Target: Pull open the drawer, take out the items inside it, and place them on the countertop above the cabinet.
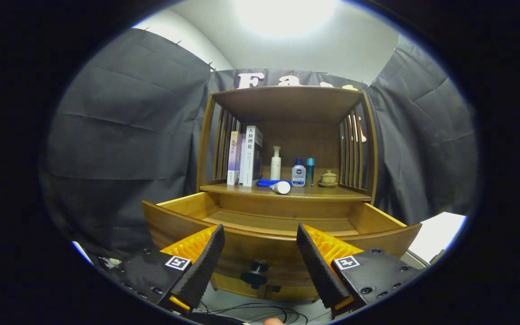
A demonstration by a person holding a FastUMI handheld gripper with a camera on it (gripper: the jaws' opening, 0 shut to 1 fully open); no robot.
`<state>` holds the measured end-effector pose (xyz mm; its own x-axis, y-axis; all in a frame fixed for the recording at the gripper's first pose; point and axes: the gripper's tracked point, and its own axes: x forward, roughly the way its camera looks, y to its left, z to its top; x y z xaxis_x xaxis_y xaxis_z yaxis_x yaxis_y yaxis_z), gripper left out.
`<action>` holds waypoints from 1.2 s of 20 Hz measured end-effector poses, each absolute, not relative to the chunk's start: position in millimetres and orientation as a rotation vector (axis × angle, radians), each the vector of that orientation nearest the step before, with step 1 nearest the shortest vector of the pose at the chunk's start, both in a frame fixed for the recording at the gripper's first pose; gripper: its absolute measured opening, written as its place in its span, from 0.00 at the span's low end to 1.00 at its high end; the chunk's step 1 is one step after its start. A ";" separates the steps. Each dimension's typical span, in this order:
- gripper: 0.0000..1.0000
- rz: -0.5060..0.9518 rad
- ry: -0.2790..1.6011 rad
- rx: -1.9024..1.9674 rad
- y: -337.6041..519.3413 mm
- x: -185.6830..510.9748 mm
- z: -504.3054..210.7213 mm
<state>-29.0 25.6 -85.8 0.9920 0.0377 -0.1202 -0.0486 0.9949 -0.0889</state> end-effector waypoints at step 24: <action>0.98 -0.107 0.275 -0.130 -7.4 4.3 -152.9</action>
